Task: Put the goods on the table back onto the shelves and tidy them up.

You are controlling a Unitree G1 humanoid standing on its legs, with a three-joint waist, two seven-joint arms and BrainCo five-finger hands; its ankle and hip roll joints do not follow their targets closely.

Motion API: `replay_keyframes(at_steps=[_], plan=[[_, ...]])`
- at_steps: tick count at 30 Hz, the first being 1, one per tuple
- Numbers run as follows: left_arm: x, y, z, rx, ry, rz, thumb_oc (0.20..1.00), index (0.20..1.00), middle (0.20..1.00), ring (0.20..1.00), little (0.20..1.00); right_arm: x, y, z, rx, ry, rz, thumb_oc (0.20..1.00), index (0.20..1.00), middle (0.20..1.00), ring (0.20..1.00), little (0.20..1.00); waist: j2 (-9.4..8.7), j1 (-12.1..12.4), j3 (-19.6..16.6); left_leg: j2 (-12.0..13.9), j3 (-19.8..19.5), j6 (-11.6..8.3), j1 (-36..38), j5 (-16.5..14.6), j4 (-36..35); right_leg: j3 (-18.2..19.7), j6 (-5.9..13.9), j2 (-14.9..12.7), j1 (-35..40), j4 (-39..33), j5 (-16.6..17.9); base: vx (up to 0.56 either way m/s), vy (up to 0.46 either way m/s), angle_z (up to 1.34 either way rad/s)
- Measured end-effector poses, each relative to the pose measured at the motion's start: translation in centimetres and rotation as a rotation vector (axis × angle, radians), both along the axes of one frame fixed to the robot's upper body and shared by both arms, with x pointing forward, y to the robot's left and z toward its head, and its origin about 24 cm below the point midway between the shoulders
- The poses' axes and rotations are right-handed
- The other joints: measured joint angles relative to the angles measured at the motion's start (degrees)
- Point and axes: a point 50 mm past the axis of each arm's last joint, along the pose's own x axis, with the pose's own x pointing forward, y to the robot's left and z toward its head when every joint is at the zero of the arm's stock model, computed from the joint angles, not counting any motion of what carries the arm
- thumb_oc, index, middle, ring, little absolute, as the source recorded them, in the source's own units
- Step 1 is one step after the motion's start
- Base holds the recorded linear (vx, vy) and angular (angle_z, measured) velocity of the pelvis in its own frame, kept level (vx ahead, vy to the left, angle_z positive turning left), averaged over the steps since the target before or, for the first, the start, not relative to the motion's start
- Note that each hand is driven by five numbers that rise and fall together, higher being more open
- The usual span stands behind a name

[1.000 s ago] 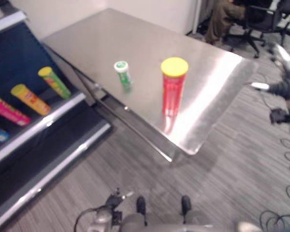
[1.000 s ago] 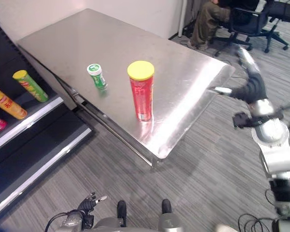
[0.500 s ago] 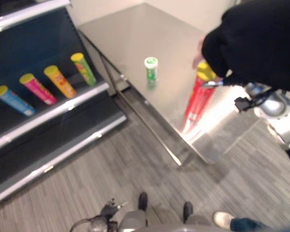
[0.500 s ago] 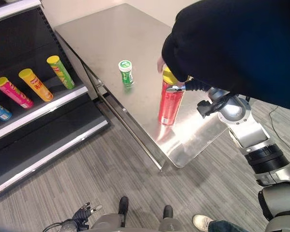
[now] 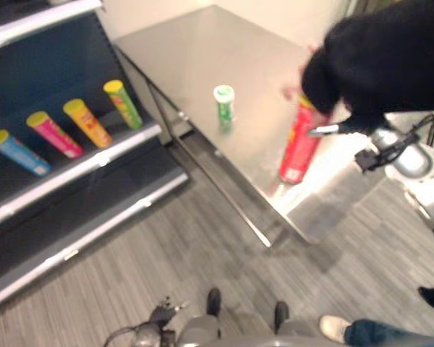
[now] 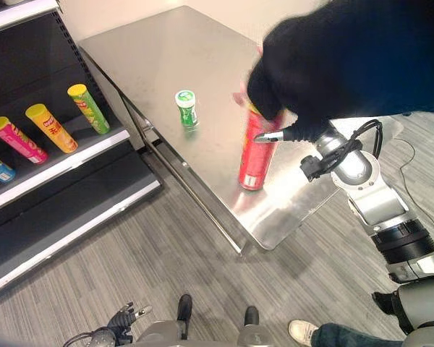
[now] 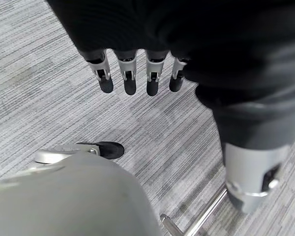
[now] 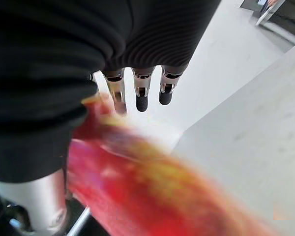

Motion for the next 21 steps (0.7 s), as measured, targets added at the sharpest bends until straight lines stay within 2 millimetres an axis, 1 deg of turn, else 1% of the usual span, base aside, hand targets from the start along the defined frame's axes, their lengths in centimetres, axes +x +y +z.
replay_keyframes(at_steps=[2,3,5,7,8,11,17,21], plan=[[-0.1,0.0,0.0,0.001,0.003,0.003,1.0,1.0,1.0,1.0,1.0,-0.3,-0.1,0.3,0.014,-0.017,0.007,1.0,1.0,1.0,1.0,1.0,-0.15,0.1,0.1,0.0,0.0,0.01,0.0,0.0,0.0,0.0,0.0,0.0,0.0,0.0,0.0,0.0,0.0,0.0],[-0.1,0.0,0.0,0.001,0.003,0.003,1.0,1.0,1.0,1.0,1.0,-0.4,-0.4,0.1,0.023,-0.015,-0.001,1.0,1.0,1.0,1.0,1.0,-0.23,0.1,0.0,0.0,0.0,0.01,0.0,0.0,0.0,0.0,0.0,0.0,0.0,0.0,0.0,0.0,0.0,0.0],[-0.1,0.2,0.0,0.001,0.001,0.02,1.0,1.0,1.0,1.0,1.0,-1.0,-1.2,-0.7,0.064,-0.003,-0.022,1.0,1.0,1.0,1.0,1.0,-0.4,0.0,0.1,0.0,0.1,0.01,0.0,0.0,0.0,0.1,-0.02,0.0,-0.1,0.0,0.0,0.0,0.0,0.0],[-0.1,0.4,0.1,0.003,-0.005,0.038,1.0,1.0,1.0,1.0,1.0,-1.8,-2.0,-2.1,0.107,0.025,-0.047,1.0,1.0,1.0,1.0,1.0,-0.4,-0.1,0.1,0.0,0.2,0.03,-0.1,0.0,0.0,0.2,-0.02,-0.1,-0.1,0.0,0.0,-0.01,0.006,-0.05],[-0.1,0.4,0.0,0.005,-0.001,0.038,1.0,1.0,1.0,1.0,1.0,-1.9,-2.2,-2.7,0.116,0.041,-0.056,1.0,1.0,1.0,1.0,1.0,-0.35,-0.7,0.1,0.0,0.4,-0.02,-0.1,-0.1,0.0,0.4,-0.02,-0.1,-0.3,0.0,0.0,-0.01,0.001,-0.06],[-0.1,0.4,0.0,0.003,-0.003,0.038,1.0,1.0,1.0,1.0,1.0,-2.5,-2.9,-3.5,0.152,0.052,-0.084,1.0,1.0,1.0,1.0,1.0,-0.34,-1.3,0.1,0.1,1.1,0.11,0.1,-0.1,0.0,0.8,-0.02,-0.1,-0.4,0.0,0.0,-0.01,0.007,-0.1],[0.0,0.3,0.1,0.001,-0.007,0.036,1.0,1.0,1.0,1.0,1.0,-2.9,-4.0,-4.0,0.182,0.055,-0.128,1.0,1.0,1.0,1.0,1.0,-0.28,-2.3,0.1,0.2,1.7,0.18,0.5,-0.3,0.0,1.7,-0.02,0.0,-0.3,0.0,0.0,0.0,0.004,-0.05],[0.0,0.3,0.0,0.001,-0.005,0.037,1.0,1.0,1.0,1.0,1.0,-3.4,-4.2,-3.7,0.202,0.034,-0.132,1.0,1.0,1.0,1.0,1.0,-0.25,-2.7,0.1,0.2,2.1,0.26,0.6,-0.4,0.0,2.0,-0.02,0.0,-0.4,0.0,0.0,-0.01,0.009,-0.04]])
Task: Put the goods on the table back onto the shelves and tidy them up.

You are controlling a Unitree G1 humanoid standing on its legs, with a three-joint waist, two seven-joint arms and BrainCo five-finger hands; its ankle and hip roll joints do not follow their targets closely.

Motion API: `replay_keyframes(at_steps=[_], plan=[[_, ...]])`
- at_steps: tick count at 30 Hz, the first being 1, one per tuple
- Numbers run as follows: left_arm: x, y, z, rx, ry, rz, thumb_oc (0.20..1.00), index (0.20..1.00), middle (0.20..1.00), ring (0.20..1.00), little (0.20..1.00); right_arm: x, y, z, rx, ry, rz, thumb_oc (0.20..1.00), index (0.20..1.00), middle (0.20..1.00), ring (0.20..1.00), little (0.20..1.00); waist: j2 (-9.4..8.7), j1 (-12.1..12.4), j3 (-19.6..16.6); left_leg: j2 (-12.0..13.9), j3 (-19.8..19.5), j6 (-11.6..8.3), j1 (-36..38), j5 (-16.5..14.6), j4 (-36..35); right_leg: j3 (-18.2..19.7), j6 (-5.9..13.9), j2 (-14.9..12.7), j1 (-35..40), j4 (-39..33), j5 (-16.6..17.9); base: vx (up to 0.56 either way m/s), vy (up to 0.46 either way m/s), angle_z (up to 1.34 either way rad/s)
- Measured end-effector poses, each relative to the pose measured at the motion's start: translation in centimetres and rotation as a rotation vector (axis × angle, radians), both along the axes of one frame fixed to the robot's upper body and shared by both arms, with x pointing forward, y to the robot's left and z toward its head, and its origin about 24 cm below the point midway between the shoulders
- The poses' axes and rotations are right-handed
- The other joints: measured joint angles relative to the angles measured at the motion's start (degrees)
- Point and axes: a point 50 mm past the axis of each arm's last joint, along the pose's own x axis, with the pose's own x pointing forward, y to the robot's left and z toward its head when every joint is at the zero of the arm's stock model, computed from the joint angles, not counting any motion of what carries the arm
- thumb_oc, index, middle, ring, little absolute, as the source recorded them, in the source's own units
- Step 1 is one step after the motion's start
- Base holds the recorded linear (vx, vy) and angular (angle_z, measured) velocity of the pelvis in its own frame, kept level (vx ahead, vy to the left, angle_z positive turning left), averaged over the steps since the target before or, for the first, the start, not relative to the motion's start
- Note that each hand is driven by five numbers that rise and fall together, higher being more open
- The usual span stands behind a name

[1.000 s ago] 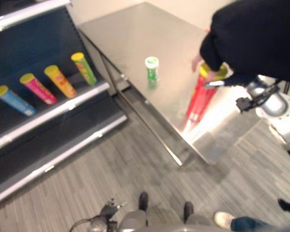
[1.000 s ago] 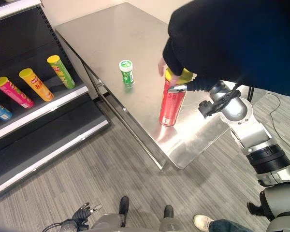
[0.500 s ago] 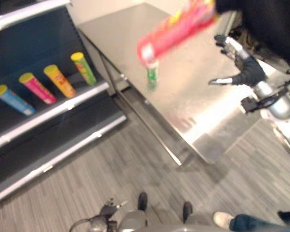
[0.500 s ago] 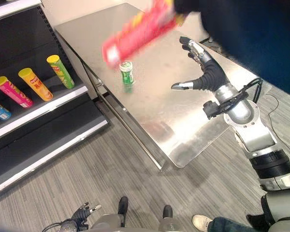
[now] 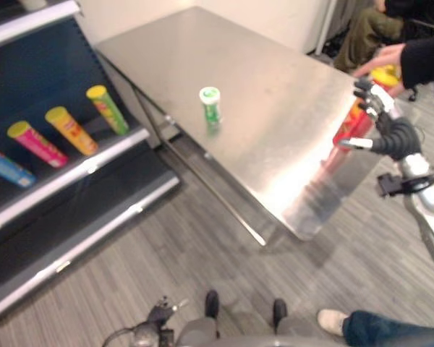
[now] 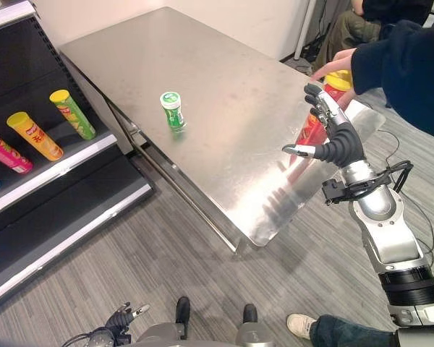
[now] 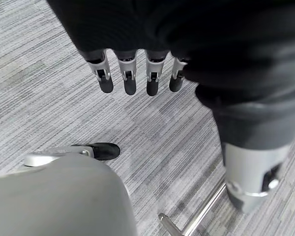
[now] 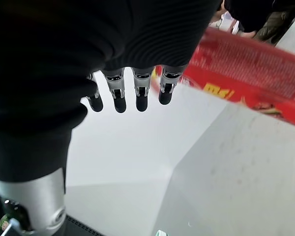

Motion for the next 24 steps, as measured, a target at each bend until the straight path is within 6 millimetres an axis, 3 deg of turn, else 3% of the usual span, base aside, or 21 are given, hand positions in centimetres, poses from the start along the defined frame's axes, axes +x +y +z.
replay_keyframes(at_steps=[10,13,17,24], plan=[[0.1,-0.1,0.0,-0.003,-0.003,-0.002,1.0,1.0,1.0,1.0,1.0,-1.1,1.3,1.6,-0.025,-0.076,0.075,1.0,1.0,1.0,1.0,1.0,0.04,-0.4,0.0,0.1,0.5,-0.07,0.1,-0.1,0.0,0.2,0.0,0.0,-0.3,0.0,0.0,0.0,0.001,-0.01],[0.1,-0.2,0.0,-0.005,-0.002,-0.002,1.0,1.0,1.0,1.0,1.0,-2.3,0.5,3.2,-0.058,-0.181,0.011,1.0,1.0,1.0,1.0,1.0,0.04,-0.4,-0.1,0.0,0.7,-0.1,0.0,-0.2,0.0,0.3,0.0,-0.1,-0.4,0.0,0.0,0.0,0.035,-0.03],[0.4,-0.2,0.1,0.007,-0.009,-0.021,1.0,1.0,1.0,1.0,1.0,-2.9,-1.5,4.8,-0.182,-0.325,-0.23,1.0,1.0,1.0,1.0,1.0,0.0,-0.6,-0.1,0.1,0.7,-0.05,0.0,-0.1,0.0,0.4,0.0,0.0,-0.4,0.0,0.0,0.0,0.009,0.0],[0.6,0.0,0.2,0.019,-0.023,0.016,1.0,1.0,1.0,1.0,1.0,-2.8,-5.0,5.9,-0.305,-0.353,-0.492,1.0,1.0,1.0,1.0,1.0,-0.39,-0.6,-0.3,0.1,0.7,-0.02,0.0,-0.1,0.0,0.3,0.0,0.0,-0.4,0.0,0.0,0.0,0.0,0.0]])
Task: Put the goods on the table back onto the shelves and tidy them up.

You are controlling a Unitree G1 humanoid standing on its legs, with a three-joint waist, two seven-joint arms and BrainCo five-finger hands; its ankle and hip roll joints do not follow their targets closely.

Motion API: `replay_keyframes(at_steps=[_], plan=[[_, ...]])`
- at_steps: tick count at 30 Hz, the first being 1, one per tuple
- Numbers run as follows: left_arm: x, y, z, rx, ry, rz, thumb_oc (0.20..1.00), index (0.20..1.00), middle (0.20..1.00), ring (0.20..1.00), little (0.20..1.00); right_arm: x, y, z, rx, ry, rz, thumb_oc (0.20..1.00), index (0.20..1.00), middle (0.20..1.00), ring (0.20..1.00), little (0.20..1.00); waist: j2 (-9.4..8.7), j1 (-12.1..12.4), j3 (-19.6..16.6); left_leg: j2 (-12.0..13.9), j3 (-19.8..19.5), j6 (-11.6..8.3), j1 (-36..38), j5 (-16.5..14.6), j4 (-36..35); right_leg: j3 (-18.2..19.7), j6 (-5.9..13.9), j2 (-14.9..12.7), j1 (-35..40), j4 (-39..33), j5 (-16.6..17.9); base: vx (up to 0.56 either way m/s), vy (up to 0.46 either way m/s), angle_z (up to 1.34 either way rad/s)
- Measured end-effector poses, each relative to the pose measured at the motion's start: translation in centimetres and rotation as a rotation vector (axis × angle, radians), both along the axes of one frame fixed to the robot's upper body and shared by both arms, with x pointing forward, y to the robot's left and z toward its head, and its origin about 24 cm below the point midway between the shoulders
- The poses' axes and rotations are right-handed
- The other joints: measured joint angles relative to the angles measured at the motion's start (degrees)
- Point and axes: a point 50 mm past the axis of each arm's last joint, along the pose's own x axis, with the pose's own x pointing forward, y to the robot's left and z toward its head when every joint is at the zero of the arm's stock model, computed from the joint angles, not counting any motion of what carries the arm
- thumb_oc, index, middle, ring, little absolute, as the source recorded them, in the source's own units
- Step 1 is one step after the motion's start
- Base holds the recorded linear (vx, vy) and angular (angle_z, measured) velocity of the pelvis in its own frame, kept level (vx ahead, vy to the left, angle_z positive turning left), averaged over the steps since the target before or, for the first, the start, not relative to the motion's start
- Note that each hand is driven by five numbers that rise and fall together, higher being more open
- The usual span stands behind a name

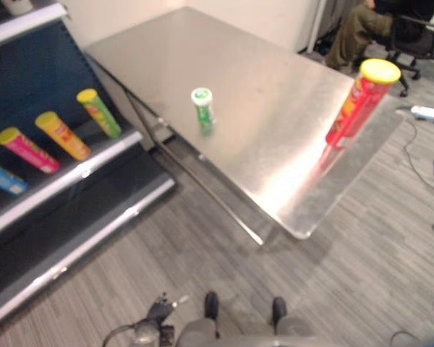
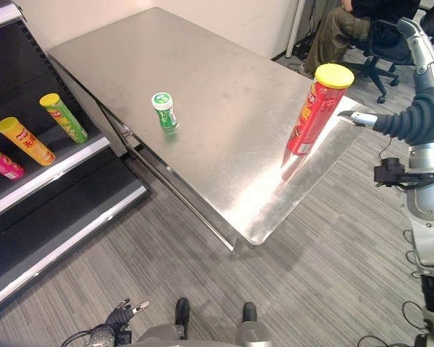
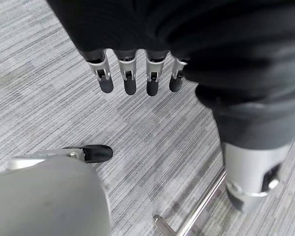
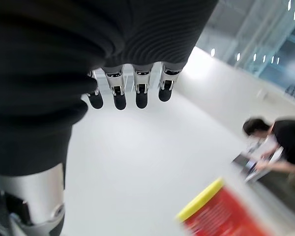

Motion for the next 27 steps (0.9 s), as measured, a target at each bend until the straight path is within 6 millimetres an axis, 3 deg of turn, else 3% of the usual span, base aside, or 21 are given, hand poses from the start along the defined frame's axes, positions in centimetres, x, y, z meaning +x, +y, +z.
replay_keyframes(at_steps=[5,8,14,20,27], plan=[[-0.2,0.1,-0.1,0.005,0.008,0.004,1.0,1.0,1.0,1.0,1.0,1.9,-2.3,-0.8,0.036,0.081,-0.108,1.0,1.0,1.0,1.0,1.0,-1.04,0.4,-0.6,0.0,-0.1,0.01,0.0,0.0,0.0,-0.1,0.01,0.0,0.1,0.0,0.0,0.0,-0.004,-0.01],[-0.1,0.4,0.1,0.012,0.002,0.003,1.0,1.0,1.0,1.0,1.0,4.4,-3.0,-1.0,0.106,0.174,-0.095,1.0,1.0,1.0,1.0,1.0,-1.37,0.7,-0.7,0.0,-0.1,0.0,0.1,0.0,0.0,-0.2,0.04,0.0,0.4,0.0,0.0,0.0,-0.011,0.03],[-0.3,1.1,0.2,0.011,0.001,0.025,1.0,1.0,1.0,1.0,1.0,6.9,-4.1,-0.5,0.221,0.318,-0.052,1.0,1.0,1.0,1.0,1.0,-1.48,2.4,-0.8,-0.1,-1.4,-0.07,0.0,0.2,0.0,-1.1,0.05,0.1,0.8,0.0,0.0,0.02,-0.037,0.1],[-0.8,2.0,0.2,0.009,0.011,0.052,1.0,1.0,1.0,1.0,1.0,7.8,-5.2,-0.2,0.245,0.424,-0.047,1.0,1.0,1.0,1.0,1.0,-1.66,3.6,-0.8,-0.3,-3.0,-0.19,-0.1,0.4,0.0,-2.8,0.1,0.0,1.6,0.0,-0.3,0.01,-0.027,0.14],[-1.2,1.9,0.1,0.004,0.026,0.035,1.0,1.0,1.0,1.0,1.0,8.3,-5.9,0.1,0.124,0.574,-0.122,1.0,1.0,1.0,1.0,1.0,-1.96,3.6,-0.7,-0.3,-3.4,-0.28,-0.2,0.4,0.0,-3.5,0.09,0.0,1.6,0.0,-0.3,0.0,-0.007,0.03]])
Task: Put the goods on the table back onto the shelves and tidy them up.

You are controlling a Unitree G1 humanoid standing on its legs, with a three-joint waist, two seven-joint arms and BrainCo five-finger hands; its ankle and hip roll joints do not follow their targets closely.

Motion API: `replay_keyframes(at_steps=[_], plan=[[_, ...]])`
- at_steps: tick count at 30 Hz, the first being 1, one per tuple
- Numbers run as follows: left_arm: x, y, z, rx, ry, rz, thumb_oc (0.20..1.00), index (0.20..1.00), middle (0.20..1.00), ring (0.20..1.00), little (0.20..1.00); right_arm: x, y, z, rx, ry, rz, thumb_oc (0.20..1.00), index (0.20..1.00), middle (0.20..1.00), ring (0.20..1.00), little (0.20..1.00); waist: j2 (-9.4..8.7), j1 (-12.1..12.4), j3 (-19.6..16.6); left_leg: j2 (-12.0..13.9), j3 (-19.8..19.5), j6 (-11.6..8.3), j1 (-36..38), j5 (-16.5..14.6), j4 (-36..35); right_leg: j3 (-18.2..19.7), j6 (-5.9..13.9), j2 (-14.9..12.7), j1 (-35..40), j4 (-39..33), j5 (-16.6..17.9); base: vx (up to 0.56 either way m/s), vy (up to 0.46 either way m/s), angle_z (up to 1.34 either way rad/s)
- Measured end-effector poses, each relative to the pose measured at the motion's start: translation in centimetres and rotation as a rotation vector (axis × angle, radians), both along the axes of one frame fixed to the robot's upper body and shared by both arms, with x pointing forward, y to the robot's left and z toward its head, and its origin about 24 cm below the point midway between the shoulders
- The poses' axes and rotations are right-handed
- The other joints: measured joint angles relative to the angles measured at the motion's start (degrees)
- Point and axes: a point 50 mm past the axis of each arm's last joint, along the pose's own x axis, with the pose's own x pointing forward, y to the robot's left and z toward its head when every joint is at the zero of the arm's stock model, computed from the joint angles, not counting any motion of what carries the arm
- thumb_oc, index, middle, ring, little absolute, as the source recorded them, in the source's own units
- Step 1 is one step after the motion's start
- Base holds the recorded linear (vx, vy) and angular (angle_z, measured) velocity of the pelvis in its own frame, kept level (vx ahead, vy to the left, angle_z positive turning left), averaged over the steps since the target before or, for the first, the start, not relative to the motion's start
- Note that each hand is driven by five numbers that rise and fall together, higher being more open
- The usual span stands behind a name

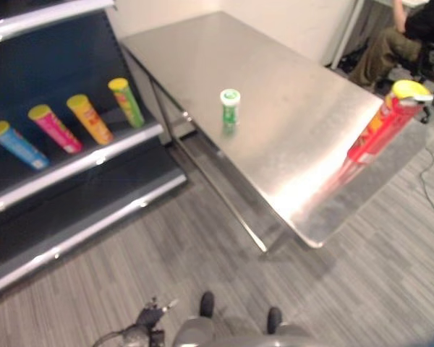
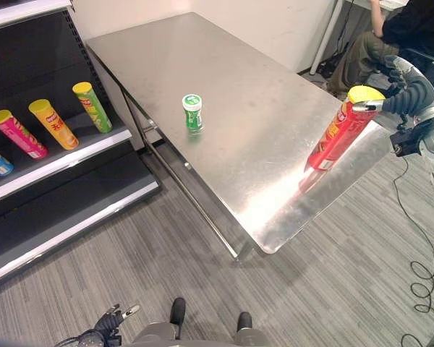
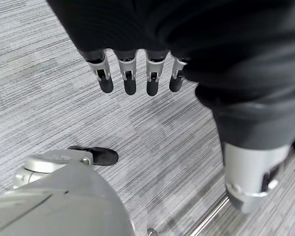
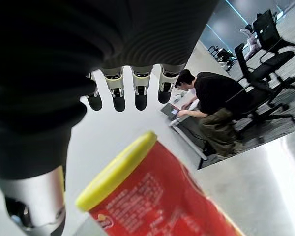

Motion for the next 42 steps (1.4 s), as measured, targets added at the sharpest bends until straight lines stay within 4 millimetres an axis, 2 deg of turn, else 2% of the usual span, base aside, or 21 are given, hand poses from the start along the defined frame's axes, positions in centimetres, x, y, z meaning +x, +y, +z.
replay_keyframes(at_steps=[8,20,29,30,31,32,42], plan=[[0.2,-0.3,0.0,-0.005,-0.005,-0.025,1.0,1.0,1.0,1.0,1.0,0.4,-0.3,-0.5,-0.11,0.078,-0.043,1.0,1.0,1.0,1.0,1.0,-0.41,0.1,0.0,0.0,0.0,0.0,0.0,0.0,0.0,-0.1,-0.01,0.0,0.0,0.0,0.0,0.0,0.0,0.0],[0.1,-0.2,0.0,-0.006,-0.004,-0.016,1.0,1.0,1.0,1.0,1.0,1.4,-0.9,-2.6,-0.026,0.133,-0.1,1.0,1.0,1.0,1.0,1.0,-0.68,0.7,-0.1,0.0,-0.4,-0.05,-0.3,0.1,0.0,-0.2,-0.02,0.0,0.0,0.0,0.0,0.0,0.0,0.0],[0.1,0.0,0.1,-0.019,-0.008,0.0,1.0,1.0,1.0,1.0,1.0,2.2,-0.1,-3.0,0.016,0.162,-0.079,1.0,1.0,1.0,1.0,1.0,-0.8,1.9,-0.2,-0.2,-1.5,-0.02,-0.8,0.6,0.0,-1.5,-0.04,0.1,0.0,0.0,0.0,0.0,-0.005,0.07],[0.1,0.1,0.1,-0.017,-0.009,0.0,1.0,1.0,1.0,1.0,1.0,2.3,0.0,-3.0,0.02,0.165,-0.072,0.953,0.953,0.953,0.953,0.953,-0.88,2.0,-0.3,-0.2,-1.5,-0.03,-0.8,0.6,0.0,-1.5,-0.04,0.1,0.0,0.0,0.0,0.0,0.0,0.0],[0.1,0.1,0.1,-0.017,-0.008,-0.001,1.0,1.0,1.0,1.0,1.0,2.4,0.2,-3.1,0.031,0.165,-0.066,0.633,0.633,0.633,0.633,0.633,-0.96,2.0,-0.4,-0.2,-1.5,-0.03,-0.8,0.6,0.0,-1.5,-0.04,0.1,0.1,0.0,0.0,0.0,0.0,0.0],[0.1,0.1,0.1,-0.017,-0.008,-0.001,1.0,1.0,1.0,1.0,1.0,2.5,0.2,-3.2,0.045,0.167,-0.063,0.2,0.2,0.2,0.2,0.2,-1.02,2.1,-0.6,-0.2,-1.5,-0.04,-0.8,0.6,0.0,-1.5,-0.04,0.1,0.1,0.0,0.0,0.0,0.0,0.0],[0.1,0.0,0.1,-0.027,-0.008,-0.007,1.0,1.0,1.0,1.0,1.0,2.6,0.3,-3.3,0.108,0.173,-0.041,0.2,0.2,0.2,0.2,0.2,-1.1,2.1,-1.0,-0.2,-1.6,-0.05,-0.8,0.6,0.0,-1.5,-0.05,0.1,0.1,0.0,0.0,0.0,0.0,0.0]])
